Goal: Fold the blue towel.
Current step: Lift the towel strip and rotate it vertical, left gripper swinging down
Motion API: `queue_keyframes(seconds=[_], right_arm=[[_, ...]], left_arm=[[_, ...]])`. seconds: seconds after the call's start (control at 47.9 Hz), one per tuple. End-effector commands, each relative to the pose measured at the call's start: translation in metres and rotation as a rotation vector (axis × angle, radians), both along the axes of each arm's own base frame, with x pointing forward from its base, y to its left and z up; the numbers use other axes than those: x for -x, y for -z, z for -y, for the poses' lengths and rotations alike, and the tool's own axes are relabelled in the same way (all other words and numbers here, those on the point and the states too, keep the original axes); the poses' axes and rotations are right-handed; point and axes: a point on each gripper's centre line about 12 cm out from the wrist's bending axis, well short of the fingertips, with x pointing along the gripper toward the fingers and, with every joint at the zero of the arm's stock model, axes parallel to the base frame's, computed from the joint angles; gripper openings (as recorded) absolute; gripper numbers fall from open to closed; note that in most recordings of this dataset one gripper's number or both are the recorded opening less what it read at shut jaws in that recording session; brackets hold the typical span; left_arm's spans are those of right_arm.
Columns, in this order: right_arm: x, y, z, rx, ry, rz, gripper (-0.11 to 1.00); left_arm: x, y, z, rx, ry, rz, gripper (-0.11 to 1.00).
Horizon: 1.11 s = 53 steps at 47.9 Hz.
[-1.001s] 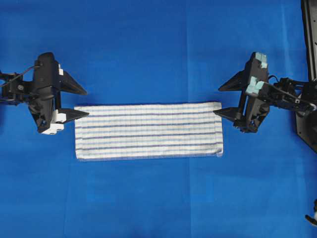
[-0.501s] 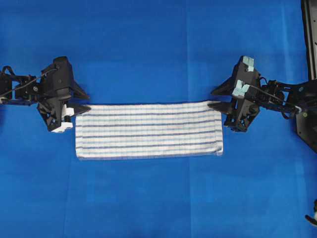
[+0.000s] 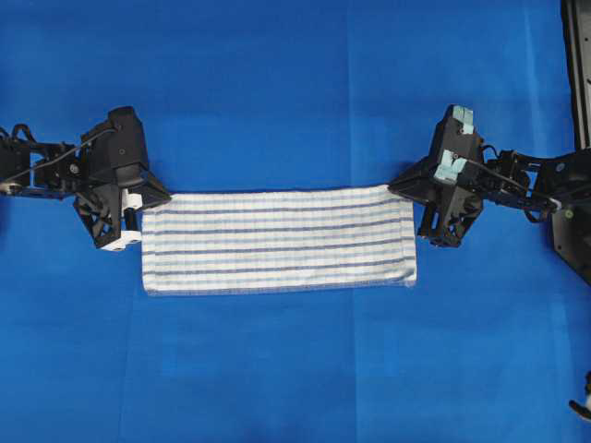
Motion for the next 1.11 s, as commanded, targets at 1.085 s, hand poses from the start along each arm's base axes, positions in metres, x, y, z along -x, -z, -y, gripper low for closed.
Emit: queue_keyframes(seconds=[1.085], right_arm=[[-0.004, -0.103, 0.013, 0.026, -0.046, 0.205, 0.02]], left_arm=[[-0.002, -0.111, 0.022, 0.065, 0.022, 0.276, 0.03]])
